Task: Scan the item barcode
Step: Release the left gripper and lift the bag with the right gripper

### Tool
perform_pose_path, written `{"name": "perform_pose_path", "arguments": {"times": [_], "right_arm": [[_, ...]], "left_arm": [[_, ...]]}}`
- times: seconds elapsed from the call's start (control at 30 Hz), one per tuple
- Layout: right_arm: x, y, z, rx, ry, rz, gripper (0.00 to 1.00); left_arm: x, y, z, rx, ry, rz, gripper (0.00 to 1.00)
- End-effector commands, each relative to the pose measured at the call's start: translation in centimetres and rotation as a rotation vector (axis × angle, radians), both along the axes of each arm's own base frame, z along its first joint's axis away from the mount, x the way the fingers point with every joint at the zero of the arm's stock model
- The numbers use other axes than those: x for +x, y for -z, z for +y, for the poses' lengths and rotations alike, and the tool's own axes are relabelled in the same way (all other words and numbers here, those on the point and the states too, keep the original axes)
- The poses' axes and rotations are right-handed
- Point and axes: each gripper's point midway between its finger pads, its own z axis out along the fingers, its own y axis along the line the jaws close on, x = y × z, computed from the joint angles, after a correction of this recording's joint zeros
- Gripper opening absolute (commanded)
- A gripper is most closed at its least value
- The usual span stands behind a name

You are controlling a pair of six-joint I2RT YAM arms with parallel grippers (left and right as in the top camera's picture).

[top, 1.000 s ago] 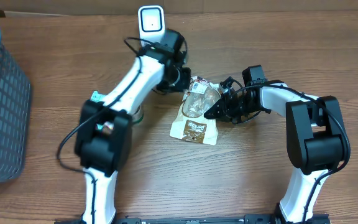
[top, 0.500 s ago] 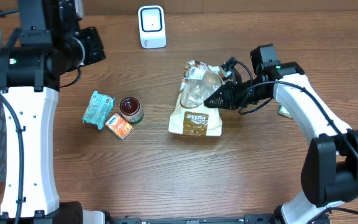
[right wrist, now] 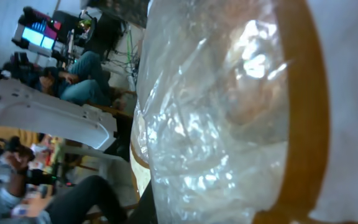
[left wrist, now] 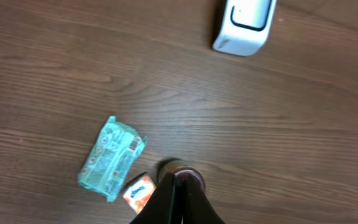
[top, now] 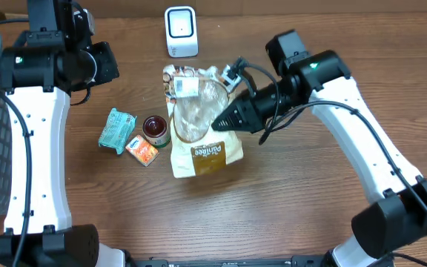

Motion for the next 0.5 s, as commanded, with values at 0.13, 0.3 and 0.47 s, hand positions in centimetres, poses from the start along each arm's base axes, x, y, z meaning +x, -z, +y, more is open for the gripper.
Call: {"name": "perform_pose_path", "arguments": {"times": [0.13, 0.3, 0.47], "right_arm": [[-0.3, -3.2, -0.3, 0.037, -0.017, -0.141, 0.04], [-0.1, -2.7, -0.5, 0.010, -0.009, -0.150, 0.04], [0.9, -1.8, -0.8, -0.061, 0.040, -0.154, 0.04]], "left_arm": [[0.4, 1.4, 1.0, 0.044, -0.012, 0.036, 0.04], [0.4, 1.4, 0.9, 0.044, -0.011, 0.037, 0.04], [0.2, 1.4, 0.9, 0.046, -0.012, 0.043, 0.20]]}}
